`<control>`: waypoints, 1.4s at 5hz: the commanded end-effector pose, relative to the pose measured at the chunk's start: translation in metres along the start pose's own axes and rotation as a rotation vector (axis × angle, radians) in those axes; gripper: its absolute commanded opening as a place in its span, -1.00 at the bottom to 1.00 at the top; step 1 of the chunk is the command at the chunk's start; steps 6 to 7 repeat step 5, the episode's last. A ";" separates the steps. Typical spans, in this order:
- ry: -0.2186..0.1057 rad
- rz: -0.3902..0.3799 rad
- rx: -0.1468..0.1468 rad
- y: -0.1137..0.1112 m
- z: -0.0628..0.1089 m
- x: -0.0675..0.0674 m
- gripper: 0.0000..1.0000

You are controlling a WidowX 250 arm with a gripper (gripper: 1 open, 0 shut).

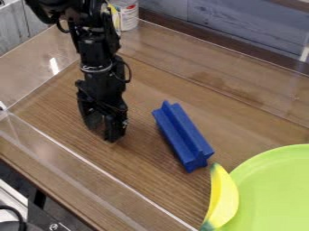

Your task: Remove the blue object from inside the green plate and put it on the table

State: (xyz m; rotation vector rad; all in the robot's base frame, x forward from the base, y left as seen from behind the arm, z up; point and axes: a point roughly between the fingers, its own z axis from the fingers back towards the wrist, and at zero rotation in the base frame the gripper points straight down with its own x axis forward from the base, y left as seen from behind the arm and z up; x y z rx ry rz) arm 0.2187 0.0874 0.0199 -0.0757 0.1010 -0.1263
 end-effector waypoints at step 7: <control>-0.043 -0.006 -0.001 -0.007 0.002 0.014 1.00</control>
